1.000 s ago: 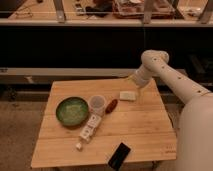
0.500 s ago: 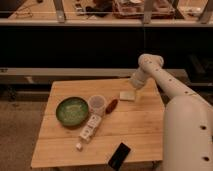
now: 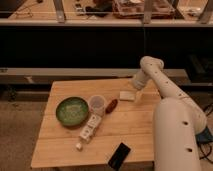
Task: Place the white sponge in the ceramic bowl
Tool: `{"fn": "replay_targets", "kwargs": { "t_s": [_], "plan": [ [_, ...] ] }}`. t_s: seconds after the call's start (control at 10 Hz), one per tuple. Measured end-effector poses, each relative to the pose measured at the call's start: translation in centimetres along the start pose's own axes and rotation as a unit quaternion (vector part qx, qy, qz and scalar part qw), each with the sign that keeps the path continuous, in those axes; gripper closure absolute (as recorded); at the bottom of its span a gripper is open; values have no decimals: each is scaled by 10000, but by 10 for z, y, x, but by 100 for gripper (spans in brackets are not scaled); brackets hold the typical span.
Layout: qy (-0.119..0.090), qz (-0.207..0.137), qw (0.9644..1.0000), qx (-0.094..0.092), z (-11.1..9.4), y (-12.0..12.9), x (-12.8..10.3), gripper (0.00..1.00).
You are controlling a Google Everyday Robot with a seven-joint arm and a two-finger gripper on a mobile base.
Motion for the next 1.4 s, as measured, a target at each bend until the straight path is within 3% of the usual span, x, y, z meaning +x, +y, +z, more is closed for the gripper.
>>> {"fn": "replay_targets", "kwargs": {
  "t_s": [0.3,1.0,1.1,1.3,1.4],
  "plan": [
    [-116,71,9999,-70,12,2,9,23],
    [-320,-14,9994,-146,17,-3,11,92],
    [-429,-60,9990,-91,9,-6,7,99],
    [-613,-247,9977,126,-22,-17,-6,100],
    [-705,-435,9962,283,-48,-25,-17,100]
  ]
}}
